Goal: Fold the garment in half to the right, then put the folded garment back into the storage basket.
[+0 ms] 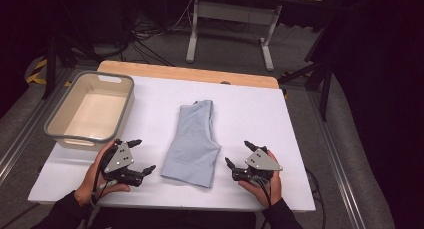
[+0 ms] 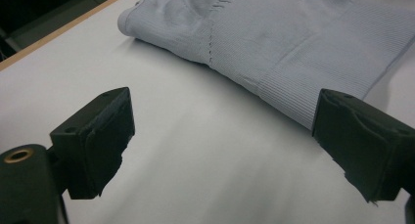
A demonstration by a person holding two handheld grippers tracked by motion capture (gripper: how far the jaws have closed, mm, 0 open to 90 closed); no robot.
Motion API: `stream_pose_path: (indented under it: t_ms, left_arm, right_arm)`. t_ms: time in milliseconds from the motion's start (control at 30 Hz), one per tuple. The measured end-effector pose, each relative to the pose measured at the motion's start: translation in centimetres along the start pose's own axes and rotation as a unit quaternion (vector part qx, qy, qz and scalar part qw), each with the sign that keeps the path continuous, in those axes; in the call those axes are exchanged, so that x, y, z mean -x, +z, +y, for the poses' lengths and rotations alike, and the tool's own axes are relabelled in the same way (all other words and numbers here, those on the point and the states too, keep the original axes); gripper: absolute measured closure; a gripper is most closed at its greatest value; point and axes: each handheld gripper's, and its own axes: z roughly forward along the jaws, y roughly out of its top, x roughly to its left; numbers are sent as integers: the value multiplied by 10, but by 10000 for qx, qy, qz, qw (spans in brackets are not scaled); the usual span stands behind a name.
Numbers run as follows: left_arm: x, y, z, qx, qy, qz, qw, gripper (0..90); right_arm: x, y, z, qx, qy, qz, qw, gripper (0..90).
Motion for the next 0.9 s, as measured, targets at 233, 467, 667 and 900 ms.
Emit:
stream_pose_path:
  t_ms: [233, 467, 667, 900]
  left_arm:
    - [-2, -2, -1, -24, -41, 8, 10000, 106]
    - [1, 1, -2, -126, 5, -40, 9999, 105]
    - [-1, 3, -1, -152, -38, -119, 9998, 106]
    - [0, 5, -2, -285, 48, -80, 9996, 116]
  right_arm:
    - [0, 4, 1, -24, -9, 24, 10000, 175]
    - [0, 5, 1, -20, 5, 27, 10000, 179]
    - [0, 6, 0, -50, -9, 75, 10000, 179]
    - [2, 8, 0, -102, 18, 15, 9999, 187]
